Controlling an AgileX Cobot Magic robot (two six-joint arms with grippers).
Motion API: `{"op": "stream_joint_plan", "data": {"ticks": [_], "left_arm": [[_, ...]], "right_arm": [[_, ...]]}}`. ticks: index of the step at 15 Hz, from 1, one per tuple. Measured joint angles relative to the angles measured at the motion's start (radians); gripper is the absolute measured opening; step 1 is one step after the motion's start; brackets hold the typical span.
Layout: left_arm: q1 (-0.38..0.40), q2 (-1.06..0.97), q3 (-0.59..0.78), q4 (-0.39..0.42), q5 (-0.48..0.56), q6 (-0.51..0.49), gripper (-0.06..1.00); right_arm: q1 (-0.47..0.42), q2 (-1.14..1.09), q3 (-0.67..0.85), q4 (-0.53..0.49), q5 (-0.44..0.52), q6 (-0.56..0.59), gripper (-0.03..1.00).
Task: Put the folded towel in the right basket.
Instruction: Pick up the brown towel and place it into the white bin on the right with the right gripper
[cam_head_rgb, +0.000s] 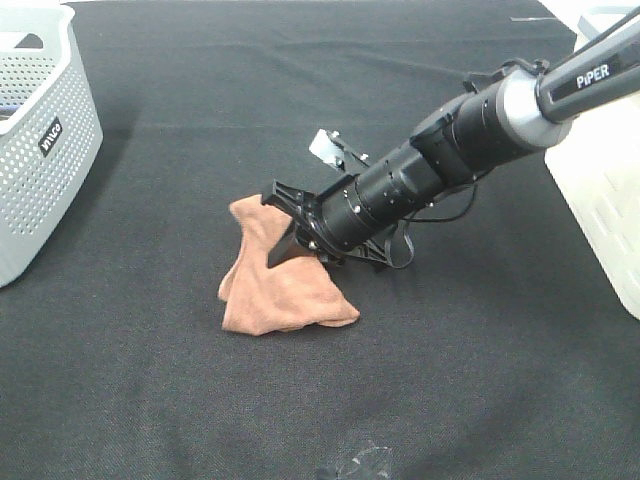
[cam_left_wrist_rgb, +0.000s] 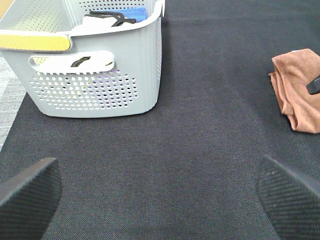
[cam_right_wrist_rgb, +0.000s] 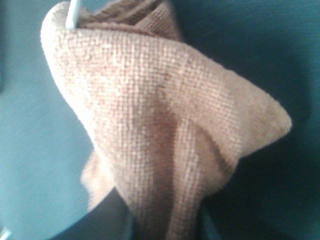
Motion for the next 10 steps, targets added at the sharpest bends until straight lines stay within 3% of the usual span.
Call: {"op": "stream_joint_plan", "data": {"ticks": [4,7,10], "left_arm": [[0.000,0.000,0.000,0.000,0.000,0.000,0.99],[0.000,0.000,0.000,0.000,0.000,0.000,0.99],[0.000,0.000,0.000,0.000,0.000,0.000,0.99]], "right_arm": [[-0.047,-0.104,-0.102,-0.092,0.222,0.002,0.23],[-0.185,-0.253,-0.305,-0.153,0.481,0.047,0.23],[-0.313,-0.363,-0.522,-0.288,0.589,0.108,0.23]]}}
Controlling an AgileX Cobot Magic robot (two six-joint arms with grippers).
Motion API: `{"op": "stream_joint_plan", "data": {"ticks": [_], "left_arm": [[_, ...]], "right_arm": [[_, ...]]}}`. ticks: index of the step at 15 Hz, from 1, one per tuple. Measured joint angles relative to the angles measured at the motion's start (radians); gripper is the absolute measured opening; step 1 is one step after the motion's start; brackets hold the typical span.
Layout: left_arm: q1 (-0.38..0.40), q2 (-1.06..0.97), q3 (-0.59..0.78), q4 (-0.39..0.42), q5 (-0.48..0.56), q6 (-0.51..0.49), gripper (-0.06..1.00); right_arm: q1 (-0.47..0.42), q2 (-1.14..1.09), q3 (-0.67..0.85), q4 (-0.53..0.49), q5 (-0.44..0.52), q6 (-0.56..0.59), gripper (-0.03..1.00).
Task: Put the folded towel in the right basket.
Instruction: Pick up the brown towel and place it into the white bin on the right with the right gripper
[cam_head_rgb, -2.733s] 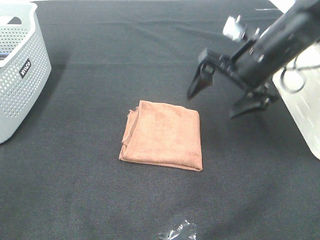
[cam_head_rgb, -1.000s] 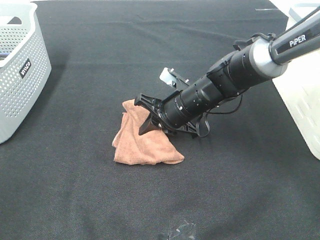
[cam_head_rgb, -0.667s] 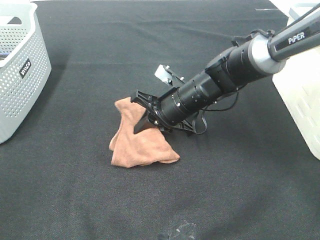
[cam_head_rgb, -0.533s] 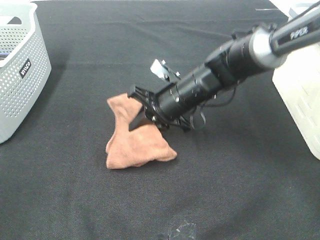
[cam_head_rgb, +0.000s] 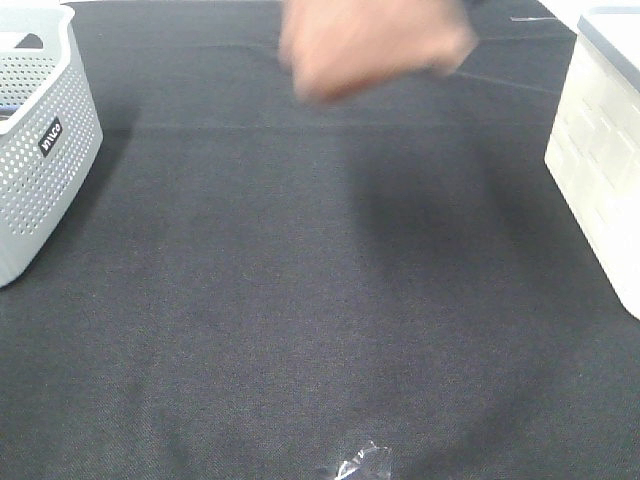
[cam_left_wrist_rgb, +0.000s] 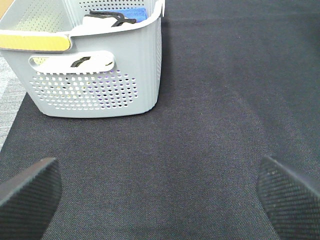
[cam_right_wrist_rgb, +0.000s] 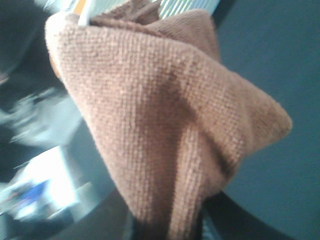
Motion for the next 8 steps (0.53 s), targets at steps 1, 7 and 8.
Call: {"op": "stream_joint_plan", "data": {"ticks": [1,7,8], "left_arm": [[0.000,0.000,0.000,0.000,0.000,0.000,0.99],[0.000,0.000,0.000,0.000,0.000,0.000,0.99],[0.000,0.000,0.000,0.000,0.000,0.000,0.99]], "right_arm": [[-0.042,-0.026,-0.065,-0.087,0.006,0.033,0.23],[-0.202,-0.134,-0.163,-0.788,0.018,0.219,0.23],[-0.210,-0.134,-0.163,-0.891,0.018,0.226,0.23]]}}
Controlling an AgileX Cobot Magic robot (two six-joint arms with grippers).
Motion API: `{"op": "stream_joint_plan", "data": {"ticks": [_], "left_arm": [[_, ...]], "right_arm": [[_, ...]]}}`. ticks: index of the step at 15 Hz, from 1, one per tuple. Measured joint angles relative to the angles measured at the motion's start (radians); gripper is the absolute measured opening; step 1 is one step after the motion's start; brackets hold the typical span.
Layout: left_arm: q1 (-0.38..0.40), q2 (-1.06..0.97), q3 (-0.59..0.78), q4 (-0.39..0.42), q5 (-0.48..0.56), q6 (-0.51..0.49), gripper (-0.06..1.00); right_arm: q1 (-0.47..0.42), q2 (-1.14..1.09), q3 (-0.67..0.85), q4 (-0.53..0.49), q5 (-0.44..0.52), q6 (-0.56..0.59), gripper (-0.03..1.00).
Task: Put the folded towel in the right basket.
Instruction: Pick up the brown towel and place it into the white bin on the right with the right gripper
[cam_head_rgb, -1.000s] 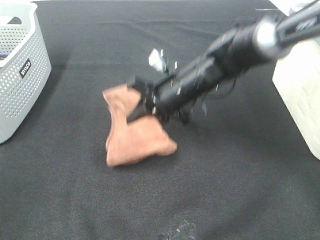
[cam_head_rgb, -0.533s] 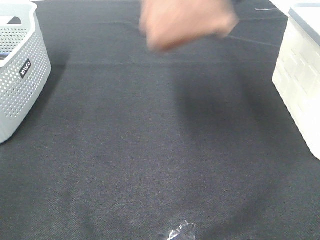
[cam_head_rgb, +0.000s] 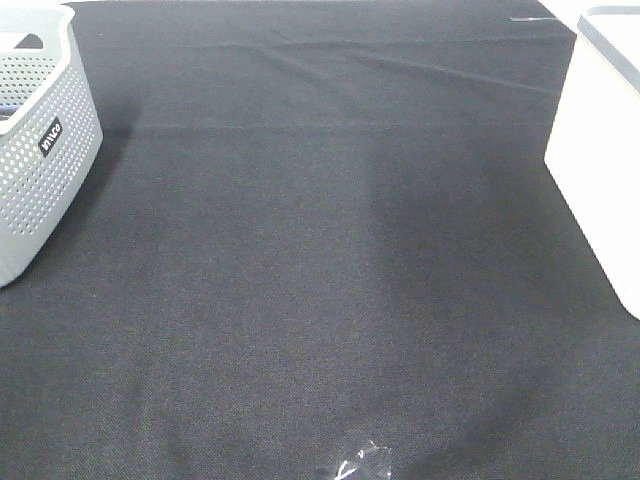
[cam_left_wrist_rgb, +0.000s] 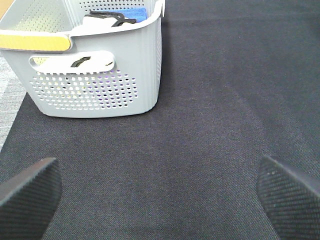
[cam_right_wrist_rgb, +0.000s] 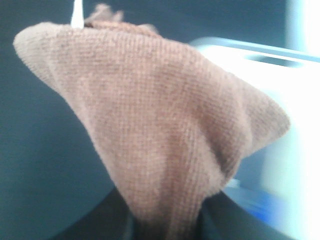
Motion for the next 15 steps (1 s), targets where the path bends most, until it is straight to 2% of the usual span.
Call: {"op": "stream_joint_plan", "data": {"ticks": [1,4,6,11,14,15], "left_arm": [[0.000,0.000,0.000,0.000,0.000,0.000,0.99],[0.000,0.000,0.000,0.000,0.000,0.000,0.99],[0.000,0.000,0.000,0.000,0.000,0.000,0.99],[0.000,0.000,0.000,0.000,0.000,0.000,0.99],[0.000,0.000,0.000,0.001,0.000,0.000,0.99],[0.000,0.000,0.000,0.001,0.000,0.000,0.99]], "right_arm": [[0.000,0.002,0.000,-0.100,0.007,0.000,0.23],[0.000,0.045,0.000,-0.247,0.010,0.000,0.23],[0.000,0.089,0.000,-0.345,0.008,0.041,0.23],[0.000,0.209,0.000,-0.377,-0.018,0.168,0.23],[-0.008,0.239,0.000,-0.388,-0.014,0.299,0.23],[-0.008,0.239,0.000,-0.388,-0.014,0.299,0.23]]}}
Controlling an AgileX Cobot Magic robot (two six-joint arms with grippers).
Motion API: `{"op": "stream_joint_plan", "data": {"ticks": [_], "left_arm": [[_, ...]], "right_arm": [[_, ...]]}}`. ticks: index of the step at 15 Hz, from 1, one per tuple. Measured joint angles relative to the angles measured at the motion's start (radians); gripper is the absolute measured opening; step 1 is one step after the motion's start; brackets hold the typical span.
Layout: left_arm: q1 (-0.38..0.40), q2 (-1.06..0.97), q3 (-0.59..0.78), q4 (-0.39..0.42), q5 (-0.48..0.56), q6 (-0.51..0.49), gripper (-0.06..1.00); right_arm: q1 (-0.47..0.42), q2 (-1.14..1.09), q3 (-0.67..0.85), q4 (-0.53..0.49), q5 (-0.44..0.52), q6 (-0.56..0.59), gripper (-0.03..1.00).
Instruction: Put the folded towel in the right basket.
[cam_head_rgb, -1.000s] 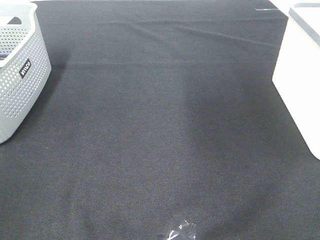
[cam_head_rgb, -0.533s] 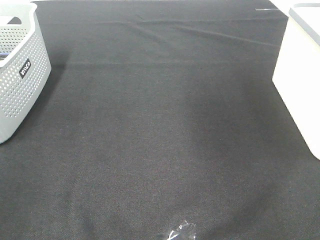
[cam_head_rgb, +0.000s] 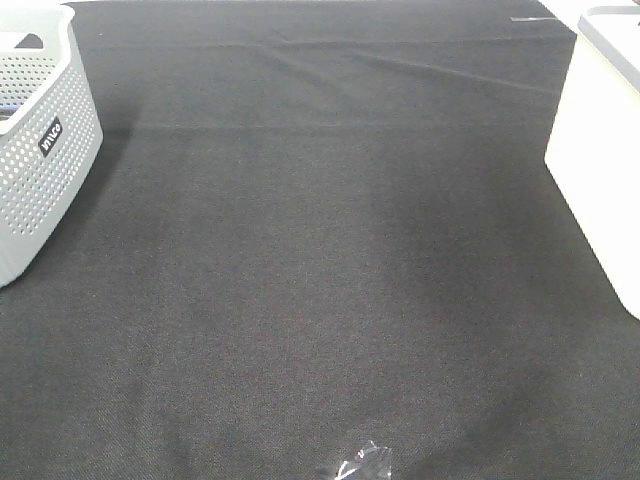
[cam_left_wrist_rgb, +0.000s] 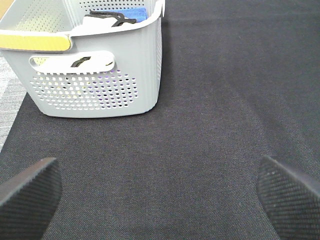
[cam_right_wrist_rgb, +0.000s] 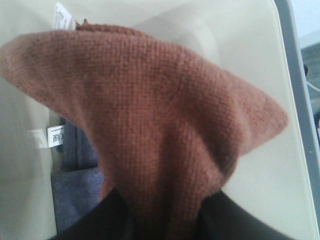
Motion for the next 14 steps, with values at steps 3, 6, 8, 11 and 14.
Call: {"op": "stream_joint_plan", "data": {"ticks": [3,6,8,11,14], "left_arm": [[0.000,0.000,0.000,0.001,0.000,0.000,0.99],[0.000,0.000,0.000,0.003,0.000,0.000,0.99],[0.000,0.000,0.000,0.003,0.000,0.000,0.99],[0.000,0.000,0.000,0.004,0.000,0.000,0.99],[0.000,0.000,0.000,0.004,0.000,0.000,0.99]], "right_arm": [[-0.002,0.011,0.000,-0.014,0.001,0.078,0.35],[-0.002,0.034,0.000,-0.016,0.010,0.128,0.83],[-0.002,0.041,0.000,-0.016,0.012,0.128,0.92],[-0.002,0.041,0.000,0.000,0.017,0.128,0.92],[-0.002,-0.017,0.000,0.152,0.019,0.066,0.92]]}}
